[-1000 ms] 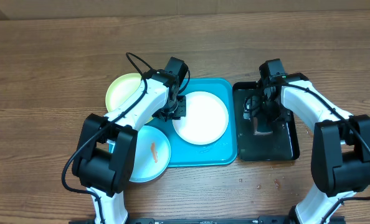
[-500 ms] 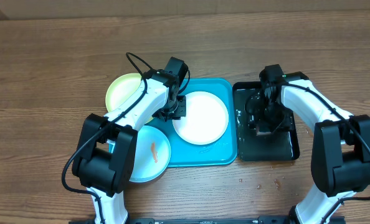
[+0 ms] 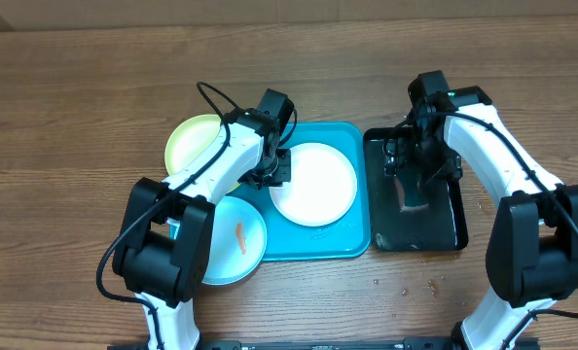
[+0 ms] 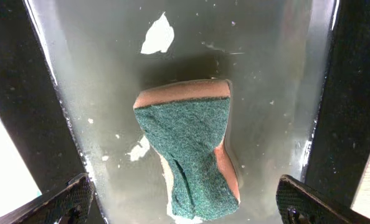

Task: Clean dirty plates on tray and stack at the side

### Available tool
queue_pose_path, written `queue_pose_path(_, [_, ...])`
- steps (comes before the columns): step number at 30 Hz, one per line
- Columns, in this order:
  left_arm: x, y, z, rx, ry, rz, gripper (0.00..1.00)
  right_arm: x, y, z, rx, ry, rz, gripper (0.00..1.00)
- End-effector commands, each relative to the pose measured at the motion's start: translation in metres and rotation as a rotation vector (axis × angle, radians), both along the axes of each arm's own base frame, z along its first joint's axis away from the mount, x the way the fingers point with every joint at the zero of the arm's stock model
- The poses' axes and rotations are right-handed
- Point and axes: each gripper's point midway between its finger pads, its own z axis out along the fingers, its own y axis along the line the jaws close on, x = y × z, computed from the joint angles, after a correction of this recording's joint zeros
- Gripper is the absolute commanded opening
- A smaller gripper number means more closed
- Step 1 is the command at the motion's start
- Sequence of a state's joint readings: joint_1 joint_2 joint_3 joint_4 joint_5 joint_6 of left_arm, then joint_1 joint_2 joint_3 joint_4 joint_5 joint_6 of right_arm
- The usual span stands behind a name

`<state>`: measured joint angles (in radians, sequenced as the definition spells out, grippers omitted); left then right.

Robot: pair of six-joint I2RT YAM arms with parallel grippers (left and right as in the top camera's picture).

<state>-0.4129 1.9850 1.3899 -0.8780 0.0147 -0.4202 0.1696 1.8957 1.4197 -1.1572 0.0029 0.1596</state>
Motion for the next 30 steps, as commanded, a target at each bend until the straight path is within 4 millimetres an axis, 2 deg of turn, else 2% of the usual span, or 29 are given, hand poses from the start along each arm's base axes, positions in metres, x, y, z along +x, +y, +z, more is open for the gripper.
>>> queue_pose_path(1, [-0.008,-0.001,-0.011,0.006,0.024,-0.002,0.19,0.017,-0.004,0.021,0.015,-0.068,-0.017,0.96])
queue_pose_path(6, [-0.008,-0.001,-0.012,0.005,0.022,-0.003,0.18,0.032,-0.026,0.041,0.019,-0.108,-0.081,0.96])
queue_pose_path(10, [-0.01,0.0,-0.014,0.008,0.028,-0.002,0.18,0.035,-0.052,0.045,0.015,-0.115,-0.15,0.97])
queue_pose_path(12, [-0.011,0.0,-0.015,0.008,0.029,-0.002,0.18,0.035,-0.071,0.045,0.012,-0.117,-0.202,1.0])
queue_pose_path(21, [-0.012,-0.003,-0.016,0.006,0.026,-0.002,0.18,0.026,-0.153,0.045,-0.001,-0.124,-0.419,1.0])
queue_pose_path(23, [-0.011,-0.004,-0.016,0.004,0.021,-0.005,0.17,0.026,-0.166,0.045,-0.004,-0.139,-0.451,1.0])
queue_pose_path(27, [-0.013,-0.004,-0.018,0.005,0.023,0.002,0.04,0.03,-0.185,0.047,-0.01,-0.179,-0.494,1.0])
queue_pose_path(30, [-0.012,-0.004,-0.017,0.004,0.02,0.001,0.04,0.035,-0.192,0.048,-0.014,-0.209,-0.505,1.0])
